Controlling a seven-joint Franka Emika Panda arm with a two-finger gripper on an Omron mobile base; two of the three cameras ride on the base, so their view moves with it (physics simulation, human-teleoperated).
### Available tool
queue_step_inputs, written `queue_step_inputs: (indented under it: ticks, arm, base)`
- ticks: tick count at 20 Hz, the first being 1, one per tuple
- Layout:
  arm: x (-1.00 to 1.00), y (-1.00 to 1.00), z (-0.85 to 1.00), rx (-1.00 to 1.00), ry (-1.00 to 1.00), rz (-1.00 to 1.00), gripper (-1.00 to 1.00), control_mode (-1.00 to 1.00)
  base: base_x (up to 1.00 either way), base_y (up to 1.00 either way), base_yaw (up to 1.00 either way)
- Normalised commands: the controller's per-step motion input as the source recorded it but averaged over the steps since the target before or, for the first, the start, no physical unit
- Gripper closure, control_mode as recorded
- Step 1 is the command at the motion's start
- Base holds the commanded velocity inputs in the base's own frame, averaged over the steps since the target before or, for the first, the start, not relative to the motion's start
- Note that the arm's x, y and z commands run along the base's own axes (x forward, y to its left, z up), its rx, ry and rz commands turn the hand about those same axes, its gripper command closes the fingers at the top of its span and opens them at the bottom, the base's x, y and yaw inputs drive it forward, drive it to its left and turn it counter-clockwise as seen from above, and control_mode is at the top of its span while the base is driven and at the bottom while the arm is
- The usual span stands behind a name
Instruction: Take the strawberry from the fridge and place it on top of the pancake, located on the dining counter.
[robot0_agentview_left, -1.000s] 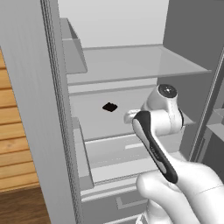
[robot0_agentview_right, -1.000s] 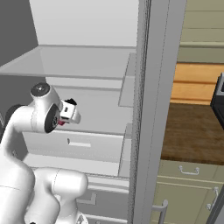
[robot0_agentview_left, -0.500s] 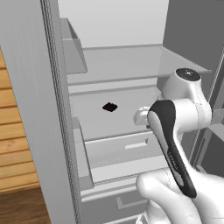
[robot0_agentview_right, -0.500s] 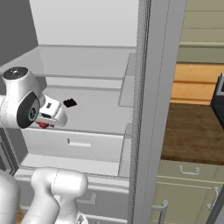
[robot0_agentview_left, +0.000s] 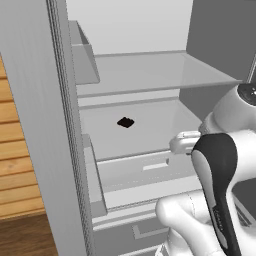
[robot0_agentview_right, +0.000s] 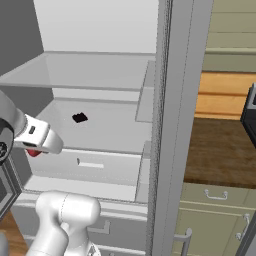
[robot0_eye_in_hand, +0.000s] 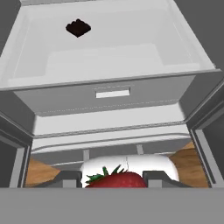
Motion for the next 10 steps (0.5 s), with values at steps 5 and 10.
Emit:
queue_step_inputs:
  ticks: [5,10]
  arm:
    - [-0.18,-0.24,0.07,-0.01,0.00,0.01,1.00,-1.00]
    - [0.00,-0.12,-0.18,0.00,0.00,0.01,1.00,-1.00]
  base:
    - [0.00,0.00,0.00]
    - [0.00,0.00,0.00]
